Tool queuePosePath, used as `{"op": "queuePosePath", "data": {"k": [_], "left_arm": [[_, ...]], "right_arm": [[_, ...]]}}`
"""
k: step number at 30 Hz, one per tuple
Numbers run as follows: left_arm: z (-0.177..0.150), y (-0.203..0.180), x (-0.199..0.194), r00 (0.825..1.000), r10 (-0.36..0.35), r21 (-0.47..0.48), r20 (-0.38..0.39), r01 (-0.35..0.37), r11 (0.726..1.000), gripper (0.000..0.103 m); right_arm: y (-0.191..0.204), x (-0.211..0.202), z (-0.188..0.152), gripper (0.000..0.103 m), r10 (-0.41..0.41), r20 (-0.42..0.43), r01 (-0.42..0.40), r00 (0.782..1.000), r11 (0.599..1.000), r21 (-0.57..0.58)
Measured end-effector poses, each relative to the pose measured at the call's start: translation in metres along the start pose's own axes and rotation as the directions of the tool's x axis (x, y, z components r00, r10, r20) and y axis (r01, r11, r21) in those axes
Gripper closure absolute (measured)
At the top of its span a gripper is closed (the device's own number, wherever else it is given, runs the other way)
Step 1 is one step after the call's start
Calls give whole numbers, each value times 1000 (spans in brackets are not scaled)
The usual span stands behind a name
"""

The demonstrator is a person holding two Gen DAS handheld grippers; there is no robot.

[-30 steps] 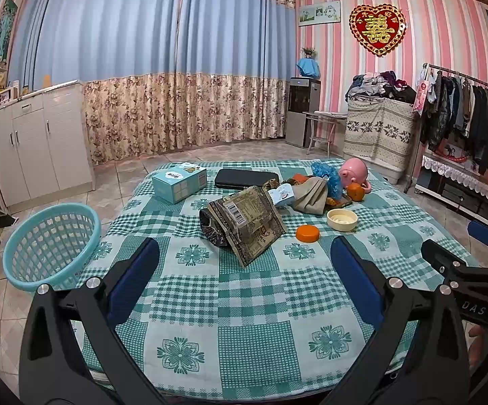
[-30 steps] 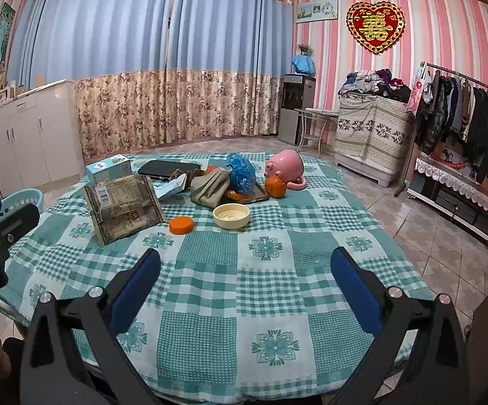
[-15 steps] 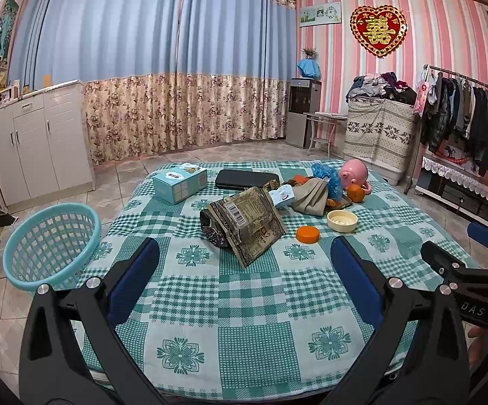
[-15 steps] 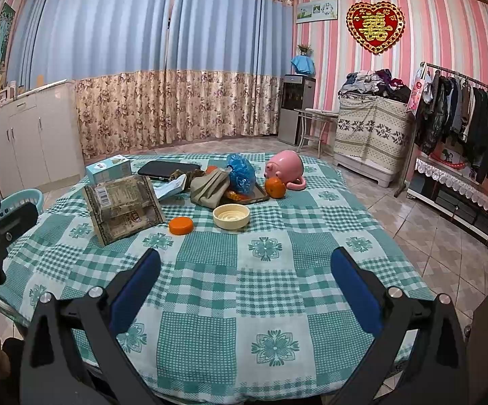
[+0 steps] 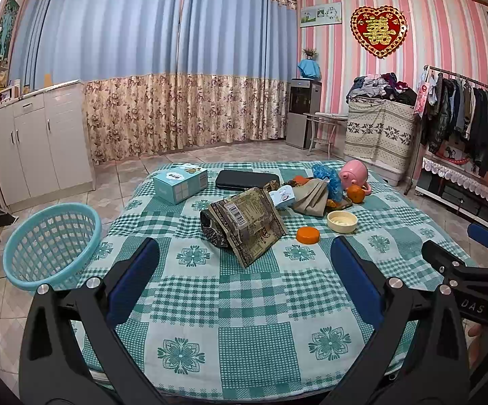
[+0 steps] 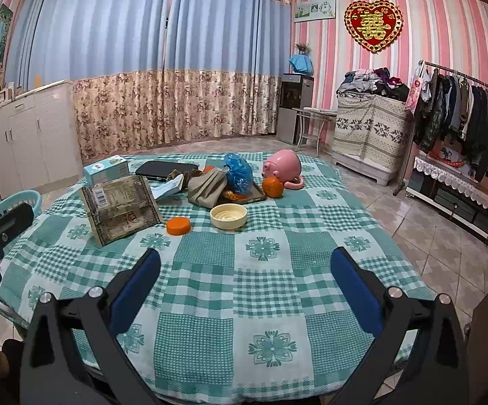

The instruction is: Collect trash

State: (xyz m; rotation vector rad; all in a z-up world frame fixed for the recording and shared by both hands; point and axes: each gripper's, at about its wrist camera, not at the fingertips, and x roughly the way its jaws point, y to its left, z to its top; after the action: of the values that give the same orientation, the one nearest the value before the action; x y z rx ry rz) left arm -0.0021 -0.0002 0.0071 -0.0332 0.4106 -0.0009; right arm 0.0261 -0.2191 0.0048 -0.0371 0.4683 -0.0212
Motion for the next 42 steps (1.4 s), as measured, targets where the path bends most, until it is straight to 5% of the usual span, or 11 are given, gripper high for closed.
{"op": "queuePosePath", "data": {"k": [42], "left_arm": [[1,2,10,1000,4,17,-13,-3,1000,5]], "right_arm": [[-11,19,-4,5,-20,-40,21,999,999,32]]}}
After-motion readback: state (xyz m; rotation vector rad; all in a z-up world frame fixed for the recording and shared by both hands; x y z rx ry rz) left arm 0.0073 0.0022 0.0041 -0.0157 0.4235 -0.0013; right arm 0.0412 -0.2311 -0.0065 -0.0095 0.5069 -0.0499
